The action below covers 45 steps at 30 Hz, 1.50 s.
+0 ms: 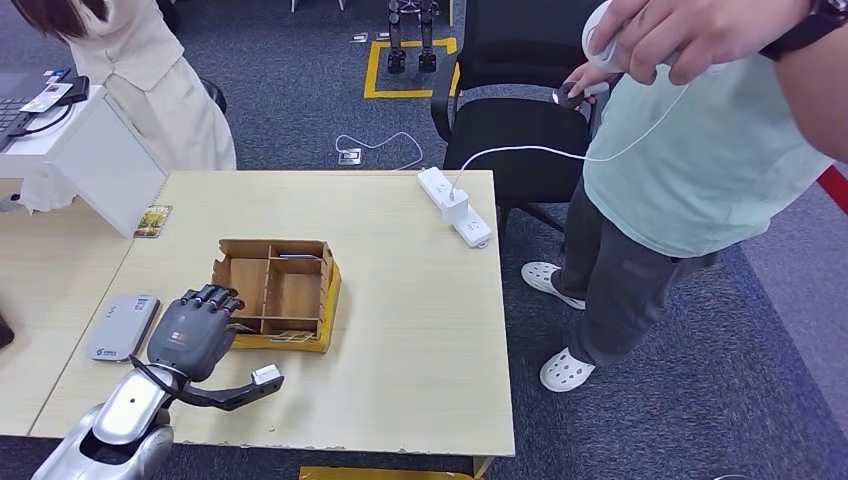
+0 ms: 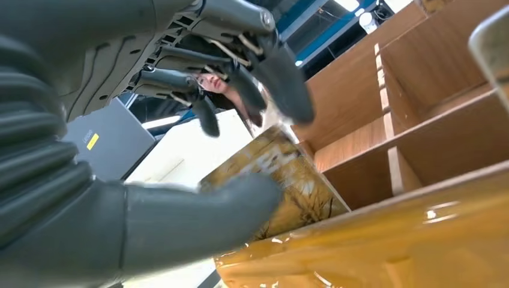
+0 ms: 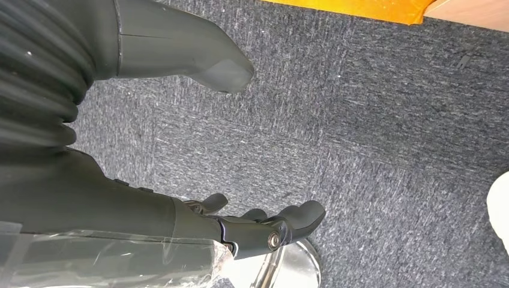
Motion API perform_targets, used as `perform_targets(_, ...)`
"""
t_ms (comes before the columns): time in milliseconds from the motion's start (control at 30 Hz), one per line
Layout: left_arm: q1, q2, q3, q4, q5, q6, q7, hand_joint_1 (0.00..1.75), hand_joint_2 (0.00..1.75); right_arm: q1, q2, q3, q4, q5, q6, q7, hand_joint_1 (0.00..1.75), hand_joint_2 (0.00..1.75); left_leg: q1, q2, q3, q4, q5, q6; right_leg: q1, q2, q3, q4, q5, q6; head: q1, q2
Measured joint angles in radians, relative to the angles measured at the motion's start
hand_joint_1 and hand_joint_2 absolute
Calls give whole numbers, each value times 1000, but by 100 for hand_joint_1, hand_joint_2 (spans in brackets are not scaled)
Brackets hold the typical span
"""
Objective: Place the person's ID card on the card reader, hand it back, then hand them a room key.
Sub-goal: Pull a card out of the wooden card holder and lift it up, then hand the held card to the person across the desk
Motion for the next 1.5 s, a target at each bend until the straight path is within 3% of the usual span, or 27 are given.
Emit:
perform_targets(367, 0, 0, 3, 5, -3, 3, -1, 175, 175, -1, 0, -14, 0, -9, 0, -23, 0, 175, 0, 0, 0, 0, 0, 0, 0, -1, 0, 0, 0, 0, 0, 0)
perform_targets(633, -35, 8, 23, 5, 37, 60, -37, 175, 175, -2, 2, -14, 0, 11, 3, -20, 0, 175, 0, -1, 0, 0, 1, 1, 0, -2, 0, 0, 0, 0, 0, 0)
perform_targets(867, -182, 55, 95, 5, 39, 107, -24, 175, 175, -8, 7, -13, -1, 24, 4, -10, 0, 175, 0, -4, 0, 0, 3, 0, 1, -4, 1, 1, 1, 0, 0, 0)
perform_targets(1100, -276, 81, 137, 36, -13, 158, 13, 175, 175, -11, 14, -13, -1, 39, 5, 7, 0, 175, 0, -4, 0, 0, 3, 0, 1, -4, 1, 1, 1, 0, 0, 0)
perform_targets(1500, -491, 38, 170, 330, -213, 293, 218, 175, 175, -27, 31, -4, -11, 87, 6, 37, 0, 175, 0, -4, 0, 0, 5, 0, 1, -4, 1, 1, 2, 0, 0, 0)
